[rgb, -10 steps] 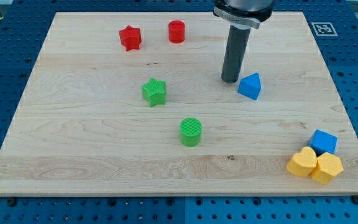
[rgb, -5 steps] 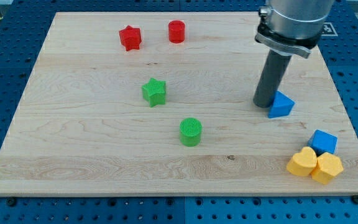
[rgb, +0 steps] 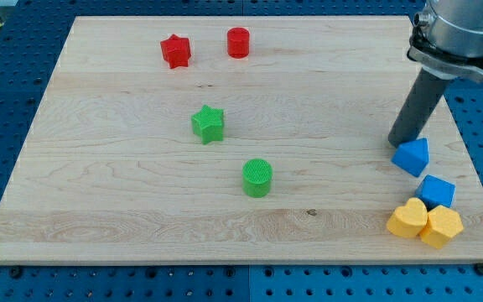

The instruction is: Push the triangle into the heart

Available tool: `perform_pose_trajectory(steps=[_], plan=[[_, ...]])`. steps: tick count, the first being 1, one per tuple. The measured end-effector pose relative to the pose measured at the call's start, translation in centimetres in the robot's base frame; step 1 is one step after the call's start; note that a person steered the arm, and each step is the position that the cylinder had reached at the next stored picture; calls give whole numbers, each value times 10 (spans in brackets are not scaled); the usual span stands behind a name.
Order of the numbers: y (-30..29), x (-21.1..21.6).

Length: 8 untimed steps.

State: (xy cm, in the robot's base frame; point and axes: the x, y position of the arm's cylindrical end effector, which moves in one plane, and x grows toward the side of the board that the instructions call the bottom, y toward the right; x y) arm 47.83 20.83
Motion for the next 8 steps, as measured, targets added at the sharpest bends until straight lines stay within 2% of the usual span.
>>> perform_pose_trajectory(steps=[5, 6, 7, 8], plan=[[-5, 20], [2, -1], [39, -4], [46, 17]])
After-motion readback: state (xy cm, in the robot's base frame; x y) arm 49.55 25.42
